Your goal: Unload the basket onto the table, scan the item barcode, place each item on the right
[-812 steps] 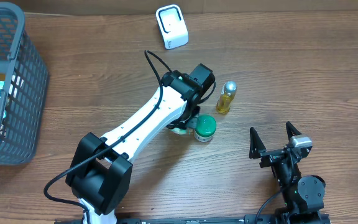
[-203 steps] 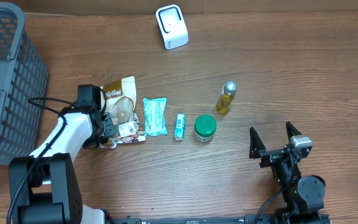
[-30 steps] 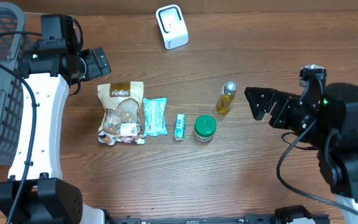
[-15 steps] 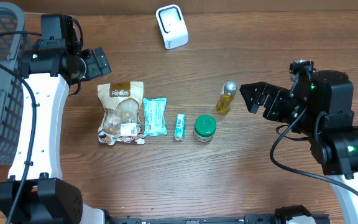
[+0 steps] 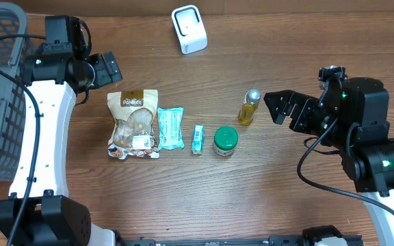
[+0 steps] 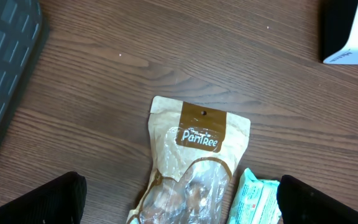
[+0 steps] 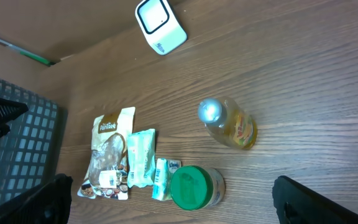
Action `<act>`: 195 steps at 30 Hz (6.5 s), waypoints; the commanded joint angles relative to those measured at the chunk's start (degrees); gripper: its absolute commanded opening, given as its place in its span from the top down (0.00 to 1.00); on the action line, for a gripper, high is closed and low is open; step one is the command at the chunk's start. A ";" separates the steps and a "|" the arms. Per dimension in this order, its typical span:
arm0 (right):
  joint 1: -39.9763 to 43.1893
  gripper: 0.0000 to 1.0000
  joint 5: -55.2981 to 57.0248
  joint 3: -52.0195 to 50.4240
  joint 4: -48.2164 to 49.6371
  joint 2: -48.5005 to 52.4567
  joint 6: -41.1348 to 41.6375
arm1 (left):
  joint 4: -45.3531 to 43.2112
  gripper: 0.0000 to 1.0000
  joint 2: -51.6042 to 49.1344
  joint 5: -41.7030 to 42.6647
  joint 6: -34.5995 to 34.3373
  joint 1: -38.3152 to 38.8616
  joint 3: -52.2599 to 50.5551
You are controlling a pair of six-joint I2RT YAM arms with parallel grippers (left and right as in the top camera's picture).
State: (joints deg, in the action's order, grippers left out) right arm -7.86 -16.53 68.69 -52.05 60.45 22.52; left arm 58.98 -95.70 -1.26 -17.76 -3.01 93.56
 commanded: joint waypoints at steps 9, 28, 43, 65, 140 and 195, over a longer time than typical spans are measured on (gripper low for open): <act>0.22 0.00 -0.09 1.84 0.28 -0.26 0.20 | -0.04 0.00 0.11 -0.44 0.44 0.39 0.42; 0.22 0.00 -0.13 1.84 -0.17 9.40 -0.39 | -0.04 0.00 0.11 -0.44 0.44 0.39 0.42; -1.22 0.05 7.10 36.50 -22.21 29.66 2.62 | -0.04 0.01 0.11 -0.44 0.44 0.39 0.42; -9.03 0.00 18.62 33.90 -23.08 41.59 9.64 | -0.04 0.00 0.11 -0.44 0.44 0.39 0.42; -9.01 0.00 18.62 33.90 -21.59 41.59 9.62 | -0.04 0.01 0.11 -0.42 0.44 0.39 0.42; -10.21 0.00 19.52 20.04 -8.17 42.36 7.45 | -0.04 0.00 0.11 -0.44 0.44 0.39 0.42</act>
State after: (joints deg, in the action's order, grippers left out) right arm -17.78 1.93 90.43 -61.43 102.83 29.98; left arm 58.98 -95.70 -1.30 -17.76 -3.01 93.56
